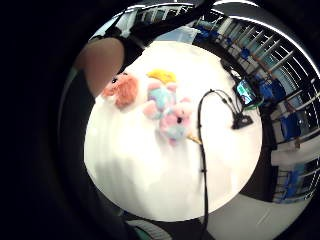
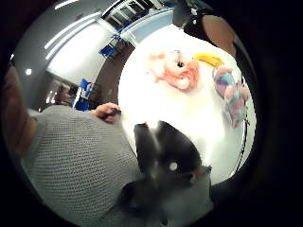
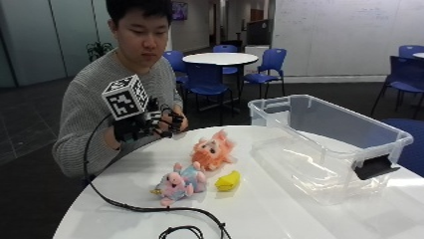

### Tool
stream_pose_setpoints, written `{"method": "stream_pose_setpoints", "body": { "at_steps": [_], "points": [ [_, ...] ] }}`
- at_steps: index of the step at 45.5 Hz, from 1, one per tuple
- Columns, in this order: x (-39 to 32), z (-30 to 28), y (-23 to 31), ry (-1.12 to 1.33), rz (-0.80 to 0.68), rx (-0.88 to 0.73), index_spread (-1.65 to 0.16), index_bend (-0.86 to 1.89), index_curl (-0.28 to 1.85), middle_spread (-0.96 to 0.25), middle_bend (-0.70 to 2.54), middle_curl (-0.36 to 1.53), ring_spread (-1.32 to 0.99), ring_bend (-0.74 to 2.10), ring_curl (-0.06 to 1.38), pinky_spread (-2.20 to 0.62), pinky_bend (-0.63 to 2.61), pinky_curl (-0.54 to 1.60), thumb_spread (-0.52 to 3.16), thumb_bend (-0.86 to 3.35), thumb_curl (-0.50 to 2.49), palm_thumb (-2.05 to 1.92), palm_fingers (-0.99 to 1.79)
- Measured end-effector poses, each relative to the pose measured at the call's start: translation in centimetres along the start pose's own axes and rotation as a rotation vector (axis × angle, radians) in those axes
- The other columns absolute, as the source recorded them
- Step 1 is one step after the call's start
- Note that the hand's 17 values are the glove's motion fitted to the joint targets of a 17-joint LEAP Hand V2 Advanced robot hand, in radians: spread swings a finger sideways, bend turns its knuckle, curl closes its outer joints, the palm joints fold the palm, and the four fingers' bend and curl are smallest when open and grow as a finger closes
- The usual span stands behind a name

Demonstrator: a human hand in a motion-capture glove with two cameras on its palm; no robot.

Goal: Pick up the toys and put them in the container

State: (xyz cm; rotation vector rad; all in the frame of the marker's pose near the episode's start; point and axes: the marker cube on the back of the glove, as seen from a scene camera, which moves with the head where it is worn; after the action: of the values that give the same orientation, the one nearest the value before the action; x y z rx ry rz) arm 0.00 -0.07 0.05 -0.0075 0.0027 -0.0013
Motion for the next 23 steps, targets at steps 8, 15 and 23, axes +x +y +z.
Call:
{"method": "stream_pose_setpoints", "body": {
  "at_steps": [8, 15, 23],
  "points": [
    [0.06, 0.04, -0.13, 0.015, 0.011, -0.017, -0.28, 0.26, 0.13, -0.18, 0.17, 0.06, -0.19, 0.30, 0.09, 0.00, 0.52, 0.18, 0.86, 0.01, 0.05, 0.02, 0.37],
    [0.12, -0.03, -0.13, 0.016, 0.027, -0.026, -0.34, 0.25, 0.18, -0.22, 0.17, 0.09, -0.24, 0.32, 0.11, 0.00, 0.54, 0.21, 1.08, 0.00, 0.09, 0.01, 0.33],
    [0.46, 0.16, -0.54, 0.015, 0.043, -0.047, -0.38, 0.25, 0.22, -0.24, 0.18, 0.13, -0.27, 0.34, 0.13, 0.00, 0.56, 0.23, 1.20, -0.01, 0.13, 0.00, 0.31]
  ]
}}
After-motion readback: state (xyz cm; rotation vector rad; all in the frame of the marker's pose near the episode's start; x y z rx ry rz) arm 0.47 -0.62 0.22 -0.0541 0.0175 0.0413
